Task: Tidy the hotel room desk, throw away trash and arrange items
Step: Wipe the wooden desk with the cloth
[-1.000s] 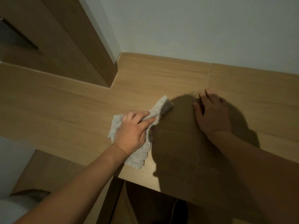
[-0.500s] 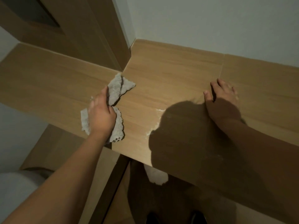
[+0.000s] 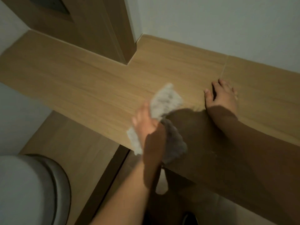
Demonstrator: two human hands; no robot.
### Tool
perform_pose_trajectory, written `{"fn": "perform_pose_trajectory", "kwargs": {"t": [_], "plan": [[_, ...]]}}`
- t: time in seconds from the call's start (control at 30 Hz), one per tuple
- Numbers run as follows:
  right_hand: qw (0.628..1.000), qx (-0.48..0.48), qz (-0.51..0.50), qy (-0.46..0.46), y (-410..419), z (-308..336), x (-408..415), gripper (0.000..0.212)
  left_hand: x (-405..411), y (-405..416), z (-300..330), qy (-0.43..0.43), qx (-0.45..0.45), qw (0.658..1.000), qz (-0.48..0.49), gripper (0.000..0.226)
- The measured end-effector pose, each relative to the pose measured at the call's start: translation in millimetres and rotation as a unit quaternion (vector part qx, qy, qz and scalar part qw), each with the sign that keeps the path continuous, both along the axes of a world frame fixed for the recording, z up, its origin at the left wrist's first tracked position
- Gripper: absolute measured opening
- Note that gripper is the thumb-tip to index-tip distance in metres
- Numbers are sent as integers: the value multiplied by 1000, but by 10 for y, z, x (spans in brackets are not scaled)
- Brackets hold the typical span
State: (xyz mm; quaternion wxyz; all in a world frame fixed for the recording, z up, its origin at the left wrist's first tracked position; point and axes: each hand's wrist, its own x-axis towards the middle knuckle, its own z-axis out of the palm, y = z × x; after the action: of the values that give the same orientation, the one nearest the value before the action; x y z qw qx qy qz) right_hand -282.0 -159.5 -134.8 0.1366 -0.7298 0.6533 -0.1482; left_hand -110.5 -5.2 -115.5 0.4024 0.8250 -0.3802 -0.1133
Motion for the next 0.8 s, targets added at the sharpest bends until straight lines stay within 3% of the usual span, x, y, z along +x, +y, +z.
{"fn": "perform_pose_trajectory", "kwargs": {"t": [0.1,0.2,0.3,0.47,0.63,0.7,0.8], "plan": [[1000,8,3,10,-30,-8,15,54,751,-321,50,-33,18,997,74,60],[1000,4,5,21,-30,-36,14,54,1268,-641,-127,-117,140,980,74,60],[1000,-3,11,18,-43,-75,7,53,1184,-806,-221,-150,124,981,-2,55],[1000,-12,8,-17,-43,-69,-5,51,444,-611,-217,-117,79,977,-159,51],[982,-3,-21,-188,35,42,-137,53,-384,-130,-107,-50,85,943,-318,59],[981,6,-35,-193,21,135,-365,45,-301,-156,28,22,58,957,-283,58],[993,12,-68,-100,-68,169,-974,43,247,-388,150,98,47,989,-96,55]]}}
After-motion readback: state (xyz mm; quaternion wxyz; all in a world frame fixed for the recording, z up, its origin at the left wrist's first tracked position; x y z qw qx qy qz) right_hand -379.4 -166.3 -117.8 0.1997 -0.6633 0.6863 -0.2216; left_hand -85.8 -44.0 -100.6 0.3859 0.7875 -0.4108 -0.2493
